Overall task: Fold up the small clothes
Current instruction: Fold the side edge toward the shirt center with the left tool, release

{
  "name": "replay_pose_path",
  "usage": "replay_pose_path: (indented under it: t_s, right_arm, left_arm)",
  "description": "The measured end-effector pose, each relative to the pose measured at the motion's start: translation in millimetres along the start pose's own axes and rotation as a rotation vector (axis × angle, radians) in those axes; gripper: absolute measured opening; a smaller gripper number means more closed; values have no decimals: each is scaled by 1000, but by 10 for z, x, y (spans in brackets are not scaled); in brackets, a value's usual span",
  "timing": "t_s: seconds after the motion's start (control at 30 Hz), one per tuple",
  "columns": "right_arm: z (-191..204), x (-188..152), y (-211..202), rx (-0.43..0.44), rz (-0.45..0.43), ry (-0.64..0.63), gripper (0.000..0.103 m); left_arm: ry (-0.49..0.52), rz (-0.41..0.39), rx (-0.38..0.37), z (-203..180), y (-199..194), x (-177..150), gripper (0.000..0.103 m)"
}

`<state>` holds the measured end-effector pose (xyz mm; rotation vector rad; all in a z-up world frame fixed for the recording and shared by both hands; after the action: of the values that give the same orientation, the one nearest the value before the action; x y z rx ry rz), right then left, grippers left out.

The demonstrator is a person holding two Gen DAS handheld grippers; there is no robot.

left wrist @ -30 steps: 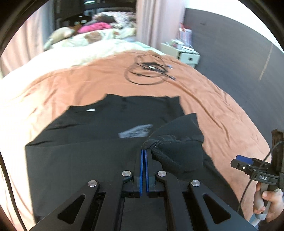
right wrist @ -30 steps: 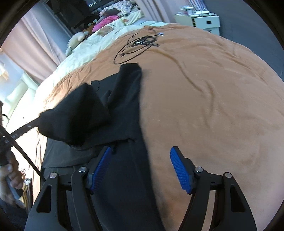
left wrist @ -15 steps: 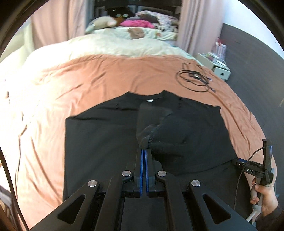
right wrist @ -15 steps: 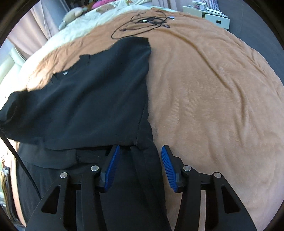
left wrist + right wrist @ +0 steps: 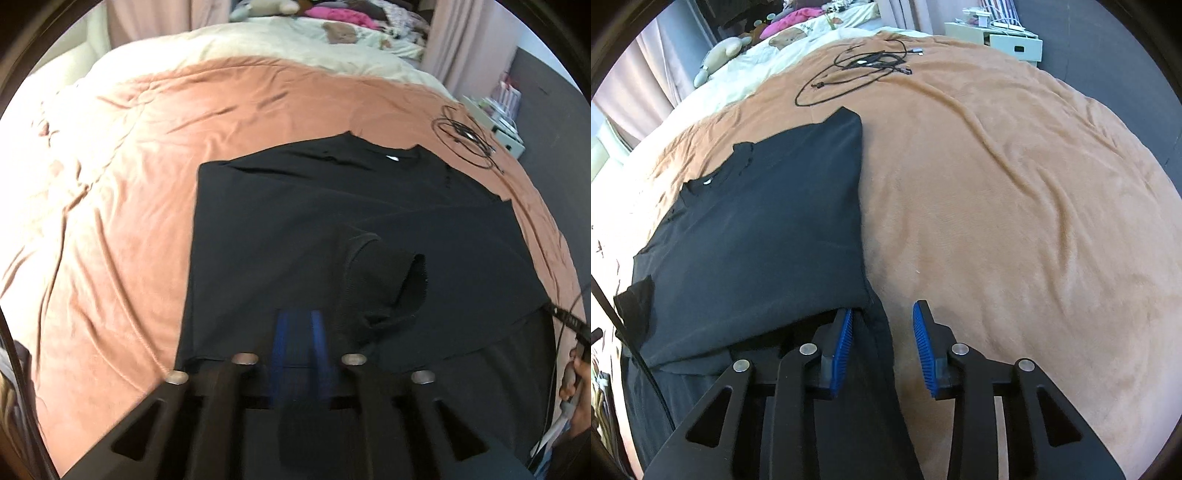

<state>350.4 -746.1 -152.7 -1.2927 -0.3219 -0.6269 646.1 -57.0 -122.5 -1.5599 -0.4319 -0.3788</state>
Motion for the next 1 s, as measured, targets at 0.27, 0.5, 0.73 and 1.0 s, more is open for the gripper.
replay_pose_path:
  t_s: [0.27, 0.5, 0.73, 1.0]
  right_arm:
    - [-77, -105, 51, 27, 9, 16, 30]
    - [-160, -62, -8, 35, 11, 7, 30]
    - [-167, -57, -73, 51, -6, 10, 30]
    - [-244, -30, -140, 70, -42, 19, 30]
  left_arm:
    - [13, -42, -109, -227, 44, 17, 73]
    - [196, -14, -91, -865, 267, -49, 96]
    - [210, -30, -15, -964, 534, 103, 93]
    - [140, -26, 37, -475, 526, 277, 5]
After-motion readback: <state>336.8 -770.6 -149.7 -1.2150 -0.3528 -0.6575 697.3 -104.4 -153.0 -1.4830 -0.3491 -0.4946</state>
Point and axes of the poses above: each gripper's, at about its wrist camera, not at the fingertips, and y roughly the way its jaws point, z to its left, x to its top, the point moved 3 cm from there along y, roughly the way its jaws point, and after that the axes turned 4 degrees about x, right-handed, at the moved point
